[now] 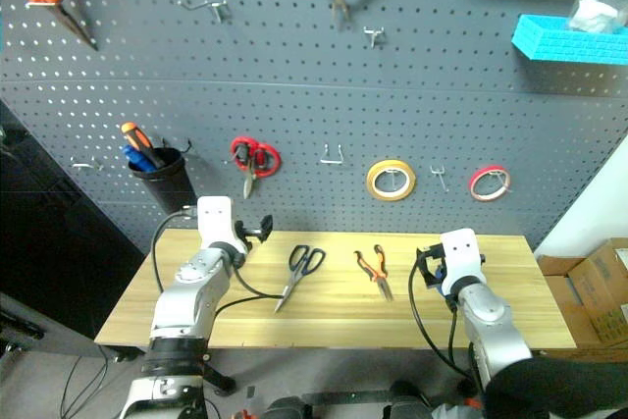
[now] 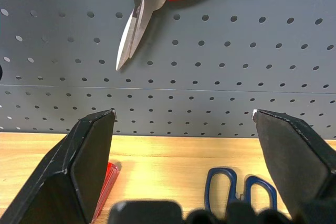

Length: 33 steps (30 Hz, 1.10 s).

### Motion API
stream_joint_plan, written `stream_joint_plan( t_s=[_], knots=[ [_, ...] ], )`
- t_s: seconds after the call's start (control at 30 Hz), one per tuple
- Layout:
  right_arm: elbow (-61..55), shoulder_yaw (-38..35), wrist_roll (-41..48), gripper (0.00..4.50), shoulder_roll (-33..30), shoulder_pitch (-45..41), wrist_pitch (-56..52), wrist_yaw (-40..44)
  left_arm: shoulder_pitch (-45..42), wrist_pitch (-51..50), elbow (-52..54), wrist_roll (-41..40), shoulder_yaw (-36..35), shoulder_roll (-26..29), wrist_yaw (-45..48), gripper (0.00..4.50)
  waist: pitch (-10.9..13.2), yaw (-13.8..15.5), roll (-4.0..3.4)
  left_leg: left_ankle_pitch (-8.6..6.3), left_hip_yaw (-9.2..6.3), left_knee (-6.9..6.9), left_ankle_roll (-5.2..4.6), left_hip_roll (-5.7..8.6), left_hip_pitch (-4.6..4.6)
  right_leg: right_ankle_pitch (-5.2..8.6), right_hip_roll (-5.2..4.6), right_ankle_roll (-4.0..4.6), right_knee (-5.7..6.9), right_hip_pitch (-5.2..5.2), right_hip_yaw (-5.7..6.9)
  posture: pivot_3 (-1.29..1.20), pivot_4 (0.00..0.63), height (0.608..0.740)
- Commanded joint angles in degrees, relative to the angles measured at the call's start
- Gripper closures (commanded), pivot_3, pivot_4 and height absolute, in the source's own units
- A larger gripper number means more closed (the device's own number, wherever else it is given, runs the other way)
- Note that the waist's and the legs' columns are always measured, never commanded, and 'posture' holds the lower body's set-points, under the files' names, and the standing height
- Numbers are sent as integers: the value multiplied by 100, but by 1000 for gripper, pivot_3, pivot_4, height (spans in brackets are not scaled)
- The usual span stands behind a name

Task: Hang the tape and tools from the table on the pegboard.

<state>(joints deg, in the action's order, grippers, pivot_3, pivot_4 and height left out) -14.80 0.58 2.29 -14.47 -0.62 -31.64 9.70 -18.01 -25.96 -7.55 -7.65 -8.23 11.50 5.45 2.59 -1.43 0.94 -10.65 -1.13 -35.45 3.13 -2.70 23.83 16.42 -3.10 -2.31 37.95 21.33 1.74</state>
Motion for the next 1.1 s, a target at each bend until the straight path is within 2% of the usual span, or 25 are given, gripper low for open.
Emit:
stream_joint_plan(
  t_s=[0.03,0.83,1.1],
  knots=[
    [-230,-105,14,0,0,-53,-10,-16,-33,48,253,9,-32,23,-25,22,0,1,0,0,0,0,0,0,0,0,0,0,0,0,0,17,13,740],
    [-390,-133,39,0,-6,7,-320,15,66,-93,422,-65,-63,32,37,22,90,11,3,0,-1,7,0,0,0,2,0,3,-1,2,0,17,41,740],
    [-553,-150,176,0,-289,19,-606,336,-89,-425,789,-282,315,-15,595,22,227,25,8,0,0,8,0,0,4,3,0,4,-2,3,-1,6,90,740]
  ],
)
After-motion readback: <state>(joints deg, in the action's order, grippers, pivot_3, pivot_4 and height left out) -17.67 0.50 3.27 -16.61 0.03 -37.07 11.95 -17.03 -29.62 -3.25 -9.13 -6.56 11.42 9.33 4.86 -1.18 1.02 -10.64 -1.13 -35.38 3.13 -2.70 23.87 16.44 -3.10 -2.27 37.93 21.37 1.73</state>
